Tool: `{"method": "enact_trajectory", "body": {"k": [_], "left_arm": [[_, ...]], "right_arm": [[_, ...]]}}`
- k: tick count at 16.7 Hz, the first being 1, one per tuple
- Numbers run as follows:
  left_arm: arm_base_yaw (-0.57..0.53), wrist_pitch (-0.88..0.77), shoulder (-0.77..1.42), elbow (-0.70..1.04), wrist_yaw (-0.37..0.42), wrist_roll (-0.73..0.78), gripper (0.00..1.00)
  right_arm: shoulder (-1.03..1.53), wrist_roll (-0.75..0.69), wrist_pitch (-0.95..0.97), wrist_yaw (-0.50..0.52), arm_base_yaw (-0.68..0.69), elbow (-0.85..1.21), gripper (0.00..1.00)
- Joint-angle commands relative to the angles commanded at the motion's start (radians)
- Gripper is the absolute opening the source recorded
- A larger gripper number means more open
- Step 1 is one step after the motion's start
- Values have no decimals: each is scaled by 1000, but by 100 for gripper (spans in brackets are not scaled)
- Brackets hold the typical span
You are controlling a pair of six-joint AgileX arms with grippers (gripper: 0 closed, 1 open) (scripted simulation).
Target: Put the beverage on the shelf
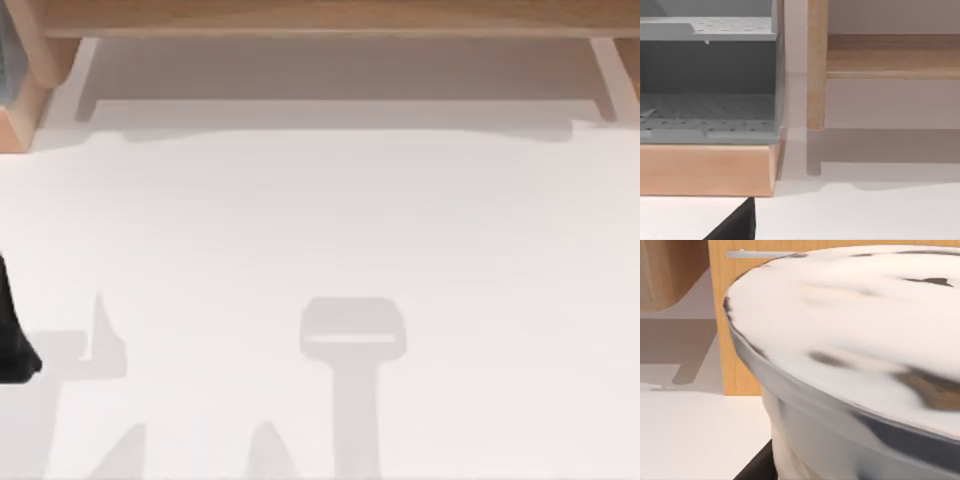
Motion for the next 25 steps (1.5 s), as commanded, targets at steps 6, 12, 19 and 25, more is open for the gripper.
{"method": "enact_trajectory", "body": {"k": [6,12,19,25], "left_arm": [[0,0,0,0,0,0,100],[0,0,0,0,0,0,100],[0,0,0,0,0,0,100],[0,0,0,0,0,0,100]], "right_arm": [[-11,1,3,3,6,10,0],[-131,-14,-19,109,186,102,0],[-253,-9,-248,357,554,266,0],[-235,24,-578,636,802,539,0]]}}
